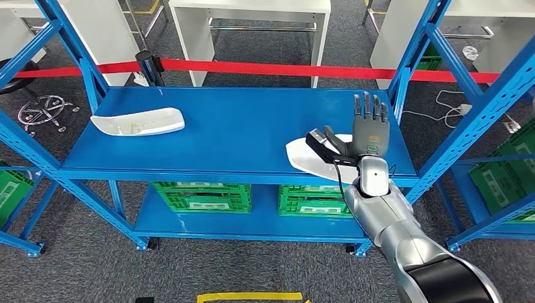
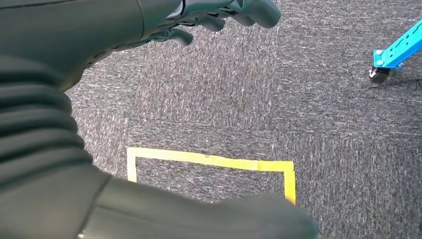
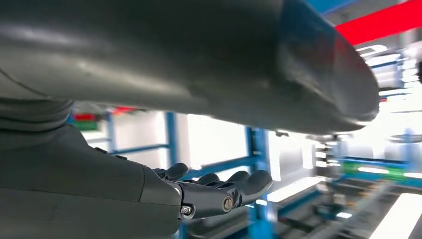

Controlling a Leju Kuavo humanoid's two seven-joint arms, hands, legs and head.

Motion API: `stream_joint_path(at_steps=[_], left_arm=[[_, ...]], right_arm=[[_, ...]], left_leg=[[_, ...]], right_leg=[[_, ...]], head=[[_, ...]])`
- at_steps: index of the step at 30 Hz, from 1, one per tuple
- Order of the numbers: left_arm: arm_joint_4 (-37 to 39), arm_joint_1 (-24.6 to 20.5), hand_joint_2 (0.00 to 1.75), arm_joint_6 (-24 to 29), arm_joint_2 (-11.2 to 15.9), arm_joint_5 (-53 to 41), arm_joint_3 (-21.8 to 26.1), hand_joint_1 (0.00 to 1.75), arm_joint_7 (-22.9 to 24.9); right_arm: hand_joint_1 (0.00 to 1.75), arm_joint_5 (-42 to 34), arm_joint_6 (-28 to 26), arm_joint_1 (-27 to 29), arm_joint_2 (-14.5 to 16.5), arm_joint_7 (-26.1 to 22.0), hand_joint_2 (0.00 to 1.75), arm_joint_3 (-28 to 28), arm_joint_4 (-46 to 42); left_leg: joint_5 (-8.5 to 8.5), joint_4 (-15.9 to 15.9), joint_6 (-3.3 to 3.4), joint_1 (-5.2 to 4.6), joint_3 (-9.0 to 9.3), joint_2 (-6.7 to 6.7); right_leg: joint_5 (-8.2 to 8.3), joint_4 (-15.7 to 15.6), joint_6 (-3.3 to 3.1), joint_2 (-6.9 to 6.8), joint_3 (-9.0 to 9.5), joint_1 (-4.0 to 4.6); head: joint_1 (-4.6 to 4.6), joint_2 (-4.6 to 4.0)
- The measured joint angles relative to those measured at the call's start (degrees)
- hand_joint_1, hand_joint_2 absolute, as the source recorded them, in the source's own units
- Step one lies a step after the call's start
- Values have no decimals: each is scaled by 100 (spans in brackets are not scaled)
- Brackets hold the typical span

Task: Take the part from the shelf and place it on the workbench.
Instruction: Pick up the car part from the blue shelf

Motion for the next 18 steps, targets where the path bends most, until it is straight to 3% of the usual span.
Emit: stream_joint_path(at_steps=[6, 18], left_arm=[[3, 55, 0, -14, 2, -54, 0, 0, 61], [1, 56, 0, -50, 8, -147, 0, 0, 174]], right_arm=[[0, -120, -78, 213, -106, 482, 0, -400, -142], [0, -283, -36, 598, -184, 537, 0, -1096, -348]], left_leg=[[-3, 0, 4, -1, -1, 0], [-4, -1, 4, 0, -1, 1]], right_leg=[[0, -5, 2, -3, 2, 0], [-1, -7, 1, -2, 1, -1]], head=[[0, 0], [0, 0]])
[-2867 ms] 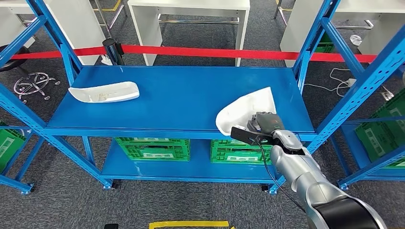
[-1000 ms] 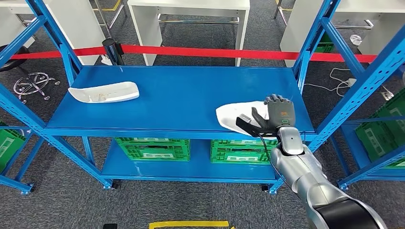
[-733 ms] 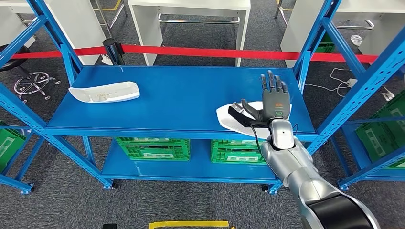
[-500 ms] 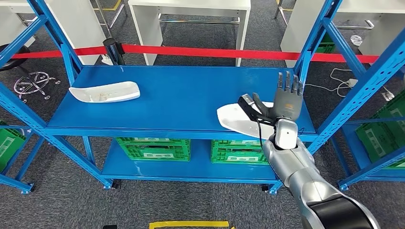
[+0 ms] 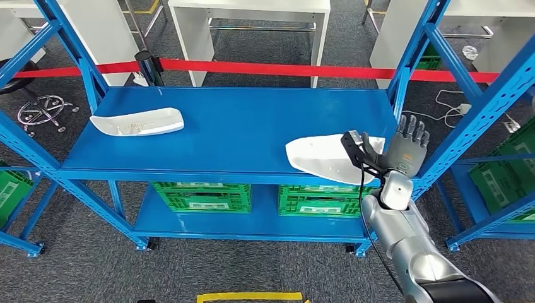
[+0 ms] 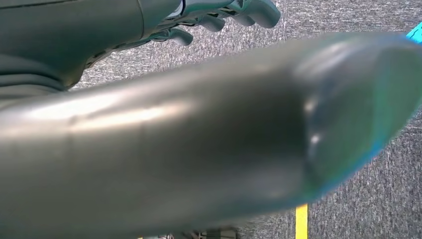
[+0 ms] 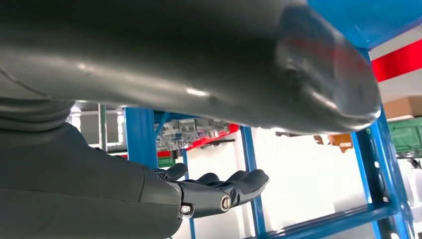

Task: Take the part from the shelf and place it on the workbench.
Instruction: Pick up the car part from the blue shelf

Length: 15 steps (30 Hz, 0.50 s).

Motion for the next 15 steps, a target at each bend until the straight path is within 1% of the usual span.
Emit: stream_joint_path(at_steps=[2, 6, 12, 15], left_arm=[[0, -1, 0, 0, 0, -5, 0, 0, 9], [0, 0, 0, -2, 0, -46, 0, 0, 37], [0, 0, 0, -2, -2, -69, 0, 0, 51], [0, 1, 0, -2, -3, -80, 0, 0, 55]], right_arm=[[0, -173, 28, 40, 5, -235, 0, -134, -38], [0, -748, 111, 123, 56, -925, 0, -531, -108], [0, -1192, 100, 227, 123, -1328, 0, -1028, -192], [0, -1484, 227, 248, 157, -1606, 0, -1241, -236]], left_leg=[[0, 0, 0, 0, 0, 0], [0, 0, 0, 0, -1, -3], [0, 0, 0, -1, -1, -2], [0, 0, 0, -1, -1, -2]], right_leg=[[0, 0, 0, 0, 0, 0], [-1, 0, 1, -2, 1, 0], [-1, 0, 1, -3, 1, 0], [-1, 0, 1, -3, 1, 0]], head=[[0, 0], [0, 0], [0, 0], [0, 0]])
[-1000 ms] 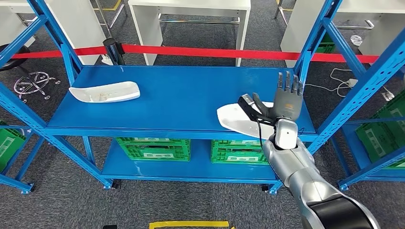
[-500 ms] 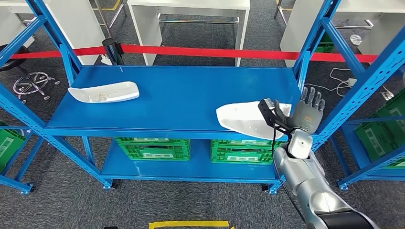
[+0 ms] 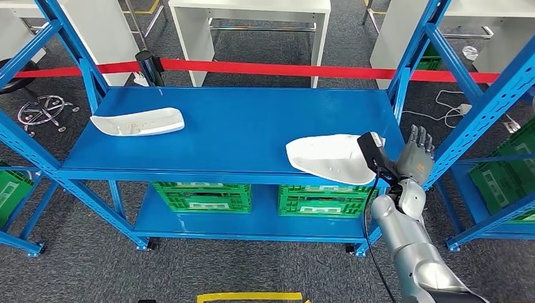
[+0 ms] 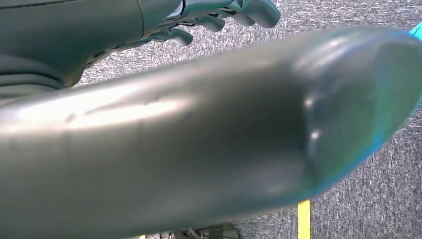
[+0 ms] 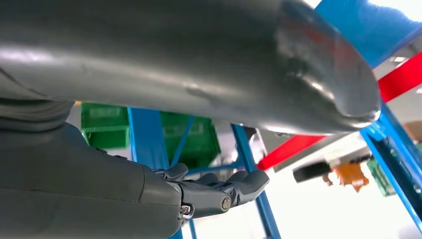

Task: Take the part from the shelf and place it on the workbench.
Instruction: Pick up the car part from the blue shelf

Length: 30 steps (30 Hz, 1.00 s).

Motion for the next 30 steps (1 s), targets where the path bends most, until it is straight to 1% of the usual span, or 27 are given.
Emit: stream_joint_path(at_steps=[2, 8, 10, 13, 17, 21, 30], left_arm=[[0, 0, 0, 0, -2, -9, 0, 0, 1], [0, 0, 0, -1, -8, -25, 0, 0, 2], [0, -1, 0, -10, -8, -37, 0, 0, 7], [0, -3, 0, -50, -9, -69, 0, 0, 18], [0, -5, 0, -86, -15, -106, 0, 0, 29], [0, -10, 0, -119, -19, -124, 0, 0, 38], [0, -8, 0, -125, -27, -77, 2, 0, 35]], right_arm=[[0, -133, 116, 4, 16, -141, 0, -107, -10], [0, -315, 475, 5, 34, -289, 0, -276, -10], [0, -498, 740, -13, 34, -426, 0, -336, -2], [0, -913, 1276, -55, 31, -733, 0, -518, 41], [0, -1155, 1659, -92, -3, -969, 0, -722, 142], [0, -1158, 1779, -118, -81, -1066, 175, -800, 239], [0, -984, 1818, -199, -164, -997, 175, -806, 412]], left_leg=[[0, 0, 0, 0, 0, 0], [0, 0, 0, 0, 0, 0], [0, 0, 0, 0, 0, 1], [0, 0, 0, 0, 0, 0], [0, 1, 0, 0, 0, 0], [0, 1, 1, -1, 0, 0], [0, 0, 1, 0, 0, 1]], right_leg=[[0, 0, 0, 0, 0, 0], [0, 0, 0, 0, 0, 0], [0, 0, 0, 0, 0, 0], [0, 0, 0, 1, -1, 0], [0, 0, 0, 1, 0, 0], [0, -1, 0, 1, 0, 0], [0, 0, 0, 1, 0, 0]], head=[[0, 0], [0, 0], [0, 0], [0, 0], [0, 0], [0, 0], [0, 0]])
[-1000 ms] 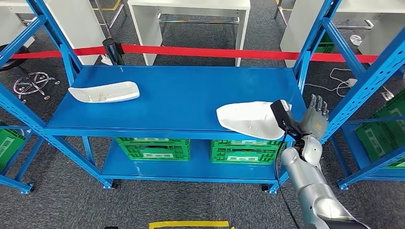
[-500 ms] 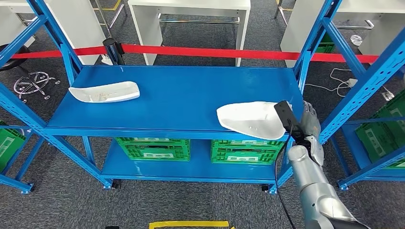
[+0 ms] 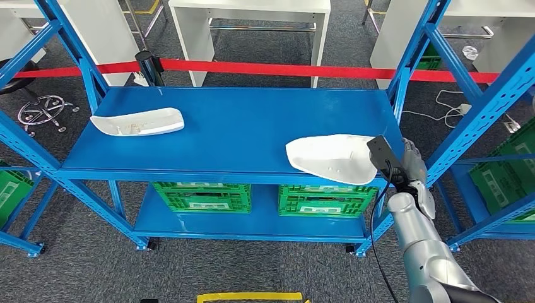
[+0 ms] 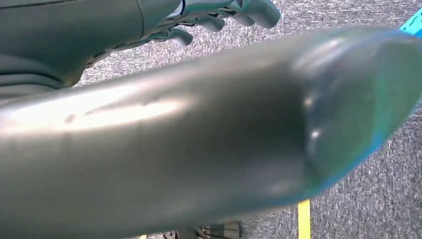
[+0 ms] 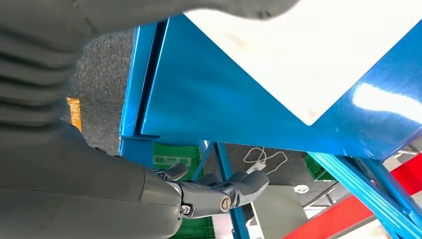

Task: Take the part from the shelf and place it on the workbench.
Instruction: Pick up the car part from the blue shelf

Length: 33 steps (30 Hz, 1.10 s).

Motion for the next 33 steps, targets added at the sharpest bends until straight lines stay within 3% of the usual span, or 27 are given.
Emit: stream_joint_path(at_steps=[14, 26, 33], left_arm=[[2, 9, 0, -49, -21, 29, 51, 0, -57], [2, 9, 0, -70, -99, -77, 86, 0, -2], [2, 7, 0, -69, -114, -80, 89, 0, -12]], right_arm=[[0, 101, 122, -115, -14, -86, 175, 26, 158], [0, -1020, 538, -143, -61, -1912, 175, -120, 209], [0, -1515, 946, -209, -61, -2458, 175, -344, 261]], left_leg=[[0, 0, 0, 0, 0, -1], [0, 0, 0, 0, 0, -1], [0, 0, 0, 0, 0, -1]], right_leg=[[0, 0, 0, 0, 0, 0], [0, 0, 0, 0, 0, 0], [0, 0, 0, 0, 0, 0]], head=[[0, 0], [0, 0], [0, 0]])
